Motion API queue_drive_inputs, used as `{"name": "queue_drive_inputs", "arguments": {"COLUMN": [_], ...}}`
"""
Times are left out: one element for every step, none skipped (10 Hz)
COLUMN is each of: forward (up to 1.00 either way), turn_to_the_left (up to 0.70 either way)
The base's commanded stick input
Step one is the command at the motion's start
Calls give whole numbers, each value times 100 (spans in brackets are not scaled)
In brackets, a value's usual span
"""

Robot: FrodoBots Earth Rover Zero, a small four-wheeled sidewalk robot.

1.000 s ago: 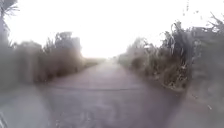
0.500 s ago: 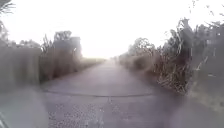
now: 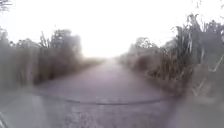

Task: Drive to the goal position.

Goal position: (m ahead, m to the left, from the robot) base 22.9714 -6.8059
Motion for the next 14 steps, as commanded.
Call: {"name": "queue_drive_inputs", "arguments": {"forward": [70,70,70,70,70,70,70,70,70,70,70,70,70,70], "turn_to_the_left": [-14,-14,-14,-14,-14,-14,-14,-14,0,0,0,0,0,0]}}
